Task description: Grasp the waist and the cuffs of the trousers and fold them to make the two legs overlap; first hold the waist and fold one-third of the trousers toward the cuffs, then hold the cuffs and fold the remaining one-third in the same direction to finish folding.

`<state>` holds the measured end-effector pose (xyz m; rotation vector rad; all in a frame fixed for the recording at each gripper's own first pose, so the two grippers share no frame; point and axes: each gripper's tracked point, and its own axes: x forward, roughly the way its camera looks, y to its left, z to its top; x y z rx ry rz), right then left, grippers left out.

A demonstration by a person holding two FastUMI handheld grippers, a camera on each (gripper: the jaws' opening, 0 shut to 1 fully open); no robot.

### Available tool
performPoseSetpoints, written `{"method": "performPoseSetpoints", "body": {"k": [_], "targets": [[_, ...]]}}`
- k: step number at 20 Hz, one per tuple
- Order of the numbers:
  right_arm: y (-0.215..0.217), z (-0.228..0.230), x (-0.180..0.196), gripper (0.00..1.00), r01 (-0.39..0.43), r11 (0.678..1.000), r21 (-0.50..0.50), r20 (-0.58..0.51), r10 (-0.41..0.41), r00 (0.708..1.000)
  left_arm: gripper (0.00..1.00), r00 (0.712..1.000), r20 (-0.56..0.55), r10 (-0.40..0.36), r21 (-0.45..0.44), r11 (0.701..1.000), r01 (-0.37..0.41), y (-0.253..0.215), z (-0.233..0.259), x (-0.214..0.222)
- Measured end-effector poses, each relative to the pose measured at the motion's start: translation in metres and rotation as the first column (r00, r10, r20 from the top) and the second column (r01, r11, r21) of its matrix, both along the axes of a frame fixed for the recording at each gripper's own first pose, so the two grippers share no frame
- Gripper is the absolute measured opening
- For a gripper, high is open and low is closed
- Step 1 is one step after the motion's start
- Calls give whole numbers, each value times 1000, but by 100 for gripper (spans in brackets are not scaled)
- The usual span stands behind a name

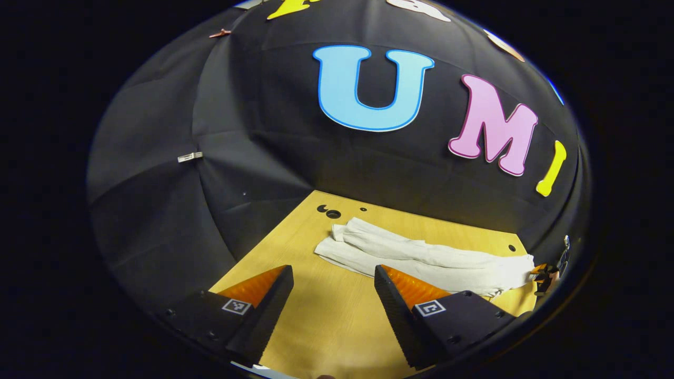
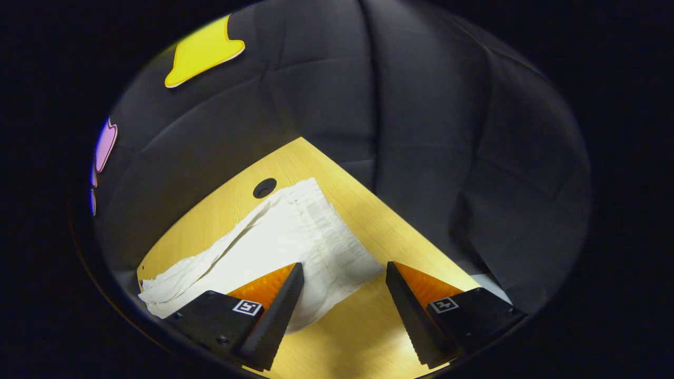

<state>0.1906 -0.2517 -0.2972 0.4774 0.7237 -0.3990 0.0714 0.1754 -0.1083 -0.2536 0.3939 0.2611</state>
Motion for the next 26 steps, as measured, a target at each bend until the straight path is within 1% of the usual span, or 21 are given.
{"method": "performPoseSetpoints", "body": {"k": [2,3,4,6,7,8,9,10,11,12,13,14,15,16,17,21,24,26], "targets": [[-1,1,7,99,-8,999,-42,19,9,1000,96,1000,-20,-10,9,1000,11,-8,-2,4],[3,-2,9,99,-11,999,-39,8,12,1000,96,999,-26,-19,11,1000,20,-14,-2,7],[0,1,14,99,0,999,-52,36,2,999,97,999,-31,-29,13,999,29,-22,-1,9],[-3,2,19,98,22,999,-42,44,-20,999,97,998,-41,-37,17,999,38,-31,-2,12],[-2,-1,21,84,25,1000,-18,37,-25,999,97,998,-46,-40,15,999,40,-36,-2,15],[-5,1,25,75,36,999,-15,56,-35,998,97,998,-54,-46,13,999,47,-41,-3,15],[-1,-3,24,71,28,999,17,51,-29,998,97,997,-58,-50,15,999,51,-45,-4,16],[-2,1,26,58,34,999,26,71,-36,997,97,997,-59,-59,15,998,60,-50,-4,17],[0,-3,29,52,24,998,56,71,-28,997,97,996,-65,-69,14,997,70,-55,-4,17],[1,-2,27,37,29,997,73,67,-34,997,97,995,-71,-76,18,997,78,-58,-5,18],[1,-3,28,28,32,997,68,72,-37,997,97,993,-79,-86,20,996,88,-61,-6,17],[3,-5,28,12,28,998,56,71,-32,997,97,992,-83,-93,22,995,95,-63,-6,18],[3,-2,29,18,31,999,35,75,-34,997,97,991,-85,-101,25,994,103,-67,-6,19],[3,2,29,12,26,1000,7,83,-26,996,97,990,-87,-107,28,994,110,-67,-6,19],[3,7,30,10,24,999,-23,89,-22,996,97,990,-90,-113,32,993,116,-67,-7,19],[5,40,45,10,37,997,-67,142,-28,989,97,986,-90,-138,41,989,142,-70,-6,20],[16,74,55,10,-23,985,-169,168,51,985,97,986,-79,-145,20,989,147,-70,-7,23],[29,99,62,10,-60,976,-212,189,101,977,97,988,-74,-138,4,990,139,-66,-8,27]]}}
